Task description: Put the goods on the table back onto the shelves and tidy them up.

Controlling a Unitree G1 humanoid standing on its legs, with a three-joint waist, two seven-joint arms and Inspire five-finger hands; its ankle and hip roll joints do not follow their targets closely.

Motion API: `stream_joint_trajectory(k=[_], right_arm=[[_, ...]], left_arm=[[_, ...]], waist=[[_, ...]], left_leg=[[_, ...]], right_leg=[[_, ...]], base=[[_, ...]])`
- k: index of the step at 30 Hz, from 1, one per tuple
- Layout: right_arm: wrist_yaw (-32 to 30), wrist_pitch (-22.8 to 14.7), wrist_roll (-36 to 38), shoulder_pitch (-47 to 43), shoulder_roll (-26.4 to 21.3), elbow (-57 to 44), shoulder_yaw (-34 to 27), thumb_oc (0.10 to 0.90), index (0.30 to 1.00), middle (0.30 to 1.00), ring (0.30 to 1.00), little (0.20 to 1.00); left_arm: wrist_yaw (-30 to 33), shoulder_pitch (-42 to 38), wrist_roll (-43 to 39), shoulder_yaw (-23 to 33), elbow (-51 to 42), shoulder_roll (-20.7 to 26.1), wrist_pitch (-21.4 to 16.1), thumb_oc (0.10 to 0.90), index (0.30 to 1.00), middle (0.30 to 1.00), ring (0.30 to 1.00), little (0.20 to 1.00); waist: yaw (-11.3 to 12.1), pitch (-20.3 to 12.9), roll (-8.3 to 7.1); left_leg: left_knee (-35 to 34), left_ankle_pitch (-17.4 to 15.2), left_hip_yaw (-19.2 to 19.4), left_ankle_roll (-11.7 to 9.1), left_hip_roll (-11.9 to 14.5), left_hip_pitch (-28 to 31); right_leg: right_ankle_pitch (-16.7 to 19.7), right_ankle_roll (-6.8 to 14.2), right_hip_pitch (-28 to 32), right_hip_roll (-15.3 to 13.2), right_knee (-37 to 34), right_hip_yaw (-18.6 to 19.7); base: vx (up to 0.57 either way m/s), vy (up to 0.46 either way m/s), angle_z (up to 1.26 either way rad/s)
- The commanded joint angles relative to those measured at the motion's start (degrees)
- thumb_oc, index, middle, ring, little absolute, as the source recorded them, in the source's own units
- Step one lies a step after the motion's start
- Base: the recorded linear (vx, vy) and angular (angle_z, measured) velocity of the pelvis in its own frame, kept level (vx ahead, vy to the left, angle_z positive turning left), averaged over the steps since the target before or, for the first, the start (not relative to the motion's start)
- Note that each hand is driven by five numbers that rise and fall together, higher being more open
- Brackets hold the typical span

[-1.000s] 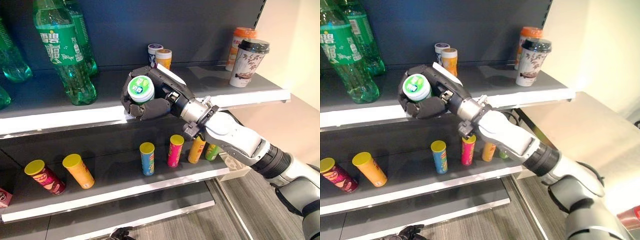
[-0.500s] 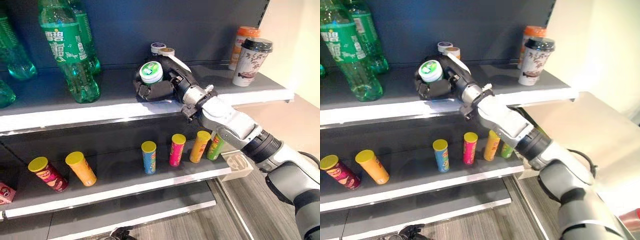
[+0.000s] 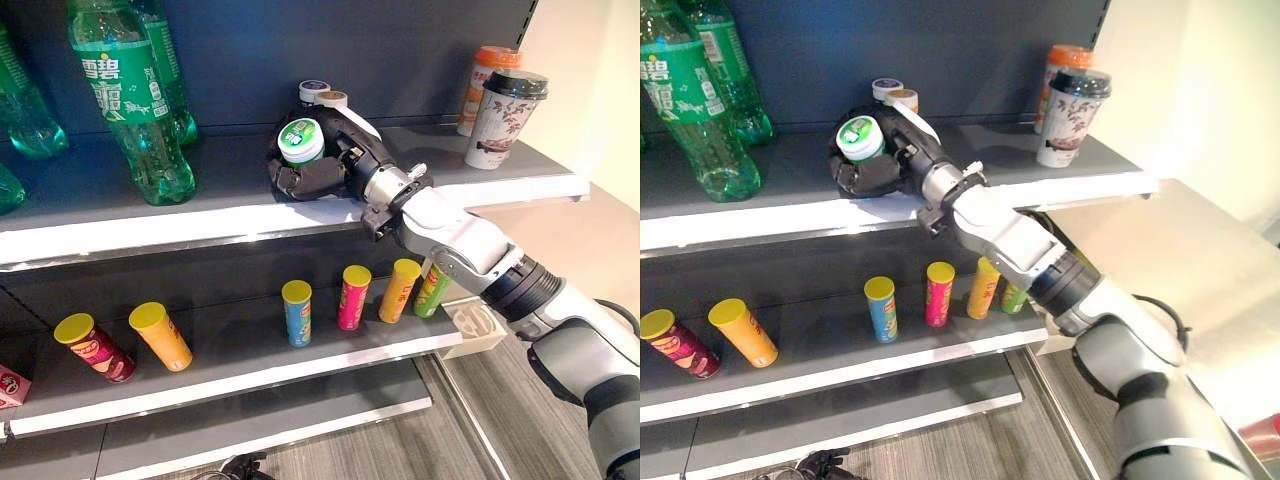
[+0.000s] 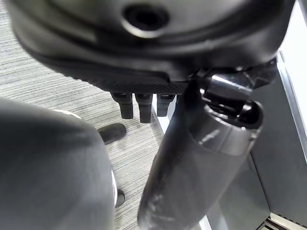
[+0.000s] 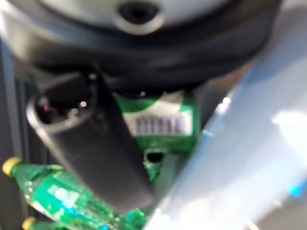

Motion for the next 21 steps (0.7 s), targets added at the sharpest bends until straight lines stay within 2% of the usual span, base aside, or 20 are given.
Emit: stream_joint_trajectory(k=[1, 7, 11, 18, 21], right_arm=[[-0.7, -4.1, -1.9, -8.0, -4.8, 1.0, -2.7, 0.800, 0.900, 0.900, 0.900, 0.900], [-0.5, -5.7, -1.7, -7.0, -11.6, -5.8, -3.9, 0.800, 0.900, 0.900, 0.900, 0.900], [-0.7, -7.1, -2.5, -4.4, -16.5, -11.7, -6.6, 0.800, 0.900, 0.900, 0.900, 0.900], [-0.5, -10.2, -0.6, 0.1, -22.3, -18.7, -11.3, 0.800, 0.900, 0.900, 0.900, 0.900], [0.7, -13.4, 1.4, 6.4, -28.9, -25.3, -17.8, 0.800, 0.900, 0.900, 0.900, 0.900]], left_arm=[[-1.0, -1.5, 0.6, -2.2, 3.5, 2.6, -1.0, 0.800, 0.900, 0.900, 0.900, 0.900], [-0.9, -2.2, 0.7, -1.5, 3.6, 2.7, -1.1, 0.800, 0.900, 0.900, 0.900, 0.900], [-0.6, -2.3, 0.9, -1.1, 3.4, 2.6, -1.1, 0.800, 0.900, 0.900, 0.900, 0.900], [-0.1, -2.1, 1.0, 0.4, 3.7, 2.6, -1.4, 0.800, 0.900, 0.900, 0.900, 0.900], [0.0, -1.8, 1.3, 1.7, 3.9, 2.4, -1.7, 0.800, 0.900, 0.900, 0.900, 0.900]], waist=[[0.8, -1.0, -2.84], [-0.1, -1.0, -2.68], [-0.8, -1.2, -2.48], [-1.4, -1.1, -2.37], [-2.0, -1.3, -2.41]], left_leg=[[0.4, -6.9, 0.6, -3.3, 1.8, 5.3], [0.4, -7.3, 1.2, -3.4, 1.8, 5.7], [0.4, -7.6, 1.6, -3.3, 1.9, 5.9], [0.4, -7.7, 1.9, -3.4, 1.9, 5.9], [0.4, -7.8, 2.0, -3.3, 1.9, 5.9]], right_leg=[[0.6, 4.0, -0.6, -4.7, 0.3, 0.6], [0.5, 4.1, -0.6, -4.6, 0.3, 1.0], [0.4, 4.1, -0.6, -4.7, 0.3, 1.2], [0.4, 4.3, -0.8, -4.8, 0.3, 1.4], [0.5, 4.5, -1.0, -4.8, 0.3, 1.4]], base=[[0.00, 0.001, -0.05], [0.00, -0.001, -0.02], [0.01, -0.002, -0.03], [0.00, 0.005, -0.07], [0.00, 0.003, -0.01]])
